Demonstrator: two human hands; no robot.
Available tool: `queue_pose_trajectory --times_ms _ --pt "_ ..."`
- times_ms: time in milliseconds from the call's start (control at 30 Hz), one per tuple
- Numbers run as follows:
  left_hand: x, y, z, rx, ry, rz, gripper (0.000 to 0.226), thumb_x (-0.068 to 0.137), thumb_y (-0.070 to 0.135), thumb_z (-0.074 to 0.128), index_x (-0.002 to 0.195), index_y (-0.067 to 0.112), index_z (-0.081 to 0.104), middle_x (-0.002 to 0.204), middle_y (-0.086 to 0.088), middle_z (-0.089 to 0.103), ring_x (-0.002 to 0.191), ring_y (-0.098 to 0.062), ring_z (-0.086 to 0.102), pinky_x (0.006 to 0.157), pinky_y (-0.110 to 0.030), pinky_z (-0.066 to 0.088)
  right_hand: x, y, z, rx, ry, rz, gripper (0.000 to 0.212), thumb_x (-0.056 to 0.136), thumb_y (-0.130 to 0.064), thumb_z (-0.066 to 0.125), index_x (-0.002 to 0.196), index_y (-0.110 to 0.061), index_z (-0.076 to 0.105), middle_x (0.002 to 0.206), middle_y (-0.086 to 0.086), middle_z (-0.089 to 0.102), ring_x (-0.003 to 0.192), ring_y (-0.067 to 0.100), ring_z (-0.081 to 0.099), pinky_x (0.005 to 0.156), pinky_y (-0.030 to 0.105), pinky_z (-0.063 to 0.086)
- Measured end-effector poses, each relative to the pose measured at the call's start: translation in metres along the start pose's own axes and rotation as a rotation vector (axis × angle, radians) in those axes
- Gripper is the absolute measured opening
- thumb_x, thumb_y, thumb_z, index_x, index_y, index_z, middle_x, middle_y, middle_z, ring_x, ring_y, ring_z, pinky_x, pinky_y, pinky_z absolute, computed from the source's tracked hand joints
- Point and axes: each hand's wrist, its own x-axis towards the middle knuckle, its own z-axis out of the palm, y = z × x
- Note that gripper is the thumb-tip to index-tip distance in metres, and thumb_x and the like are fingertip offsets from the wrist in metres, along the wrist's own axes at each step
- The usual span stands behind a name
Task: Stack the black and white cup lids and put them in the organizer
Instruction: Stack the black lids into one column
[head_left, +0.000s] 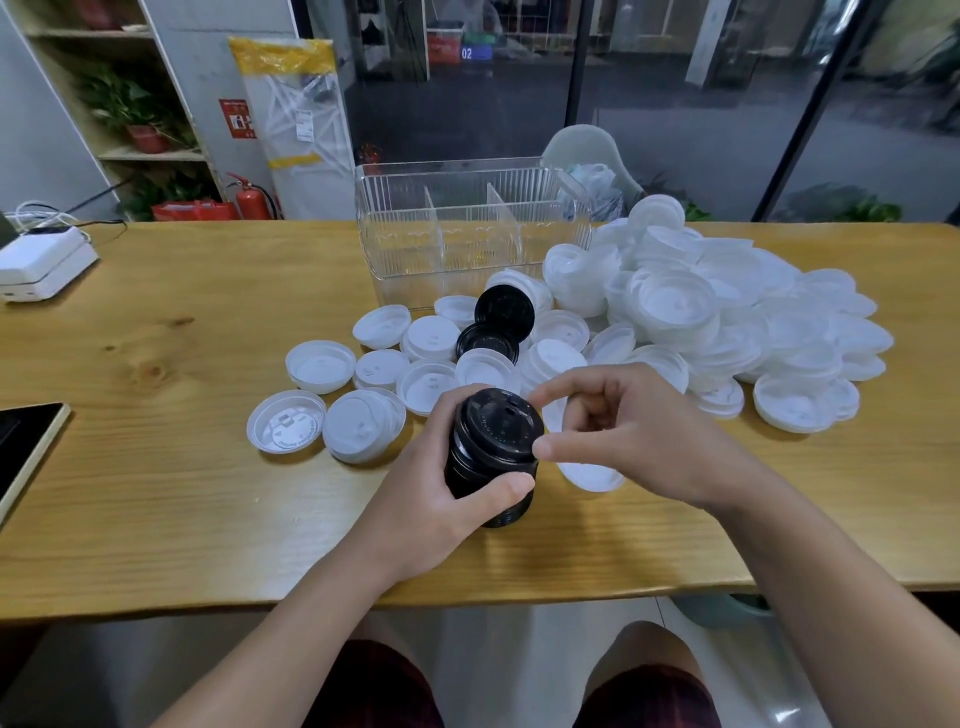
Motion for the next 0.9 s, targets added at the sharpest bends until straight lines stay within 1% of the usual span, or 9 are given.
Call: queue_pose_trajectory --times_ms 67,167,233,300,400,533,733,833,900 --pt "0.000 0.000 0.001 -0.001 -0.004 -0.011 0.075 0.090 0.039 0.086 0.153 0.041 0.044 0.140 0.019 0.066 0.136 -0.009 0.062 0.108 -0.026 0.047 0.001 0.002 0.002 -0.015 0.019 -0.013 0.030 0.086 -0.030 0.092 0.113 -0.030 0.080 0.081 0.008 0.072 0.071 0.021 0.058 0.067 0.035 0.049" --pt "0.000 -0.001 0.000 0.005 -0.016 -0.010 0.071 0.090 0.040 0.084 0.149 0.043 0.046 0.138 0.019 0.067 0.134 -0.008 0.063 0.107 -0.026 0.048 0.000 0.003 0.005 -0.130 0.066 -0.060 0.049 0.086 -0.038 0.091 0.130 -0.036 0.072 0.110 -0.007 0.075 0.095 0.013 0.070 0.086 0.045 0.057" --pt "0.001 0.001 0.000 -0.003 -0.019 -0.023 0.073 0.089 0.039 0.085 0.151 0.044 0.047 0.140 0.021 0.067 0.135 -0.005 0.063 0.108 -0.026 0.047 -0.001 0.002 0.007 -0.207 0.045 -0.114 0.061 0.090 -0.037 0.087 0.146 -0.039 0.062 0.137 -0.019 0.069 0.124 0.009 0.066 0.101 0.039 0.054" --pt "0.001 0.000 -0.001 -0.013 -0.022 -0.029 0.078 0.090 0.036 0.087 0.155 0.044 0.045 0.144 0.022 0.066 0.139 -0.005 0.061 0.111 -0.029 0.046 -0.001 0.000 0.011 -0.229 -0.008 -0.157 0.063 0.096 -0.030 0.083 0.153 -0.036 0.057 0.147 -0.025 0.063 0.139 0.004 0.057 0.111 0.033 0.049" --pt "0.001 -0.002 0.000 -0.007 -0.022 -0.042 0.086 0.087 0.035 0.091 0.158 0.042 0.043 0.147 0.021 0.065 0.140 -0.006 0.060 0.115 -0.034 0.046 -0.001 0.001 0.015 -0.212 -0.002 -0.177 0.064 0.096 -0.026 0.083 0.154 -0.033 0.056 0.145 -0.023 0.066 0.142 0.002 0.056 0.114 0.030 0.045" --pt "0.000 -0.003 0.001 0.000 0.049 -0.083 0.098 0.072 0.042 0.103 0.151 0.045 0.046 0.136 0.019 0.071 0.128 -0.007 0.069 0.112 -0.039 0.053 -0.004 0.002 0.024 -0.253 0.119 -0.158 0.067 0.089 -0.040 0.088 0.149 -0.037 0.060 0.132 -0.015 0.068 0.134 0.011 0.059 0.113 0.034 0.046" --pt "0.001 -0.003 0.003 -0.002 0.106 -0.064 0.099 0.068 0.042 0.104 0.148 0.041 0.047 0.129 0.014 0.076 0.118 -0.013 0.075 0.106 -0.048 0.058 -0.002 -0.005 0.051 -0.377 0.234 -0.102 0.065 0.083 -0.055 0.087 0.141 -0.036 0.068 0.128 -0.023 0.056 0.126 -0.003 0.055 0.100 0.009 0.040" --pt "0.001 -0.004 0.001 -0.028 0.103 -0.077 0.101 0.066 0.039 0.106 0.148 0.042 0.047 0.129 0.013 0.077 0.118 -0.014 0.076 0.106 -0.048 0.059 0.001 -0.008 0.054 -0.344 0.222 -0.096 0.061 0.082 -0.053 0.088 0.138 -0.037 0.067 0.132 -0.025 0.063 0.129 -0.003 0.056 0.107 0.019 0.045" --pt "0.001 -0.002 0.000 -0.015 0.093 -0.076 0.099 0.065 0.041 0.106 0.146 0.041 0.050 0.128 0.015 0.076 0.117 -0.011 0.075 0.104 -0.039 0.059 0.002 -0.007 0.052 -0.303 0.216 -0.083 0.062 0.081 -0.051 0.091 0.136 -0.037 0.068 0.130 -0.024 0.068 0.131 -0.002 0.058 0.110 0.026 0.047"
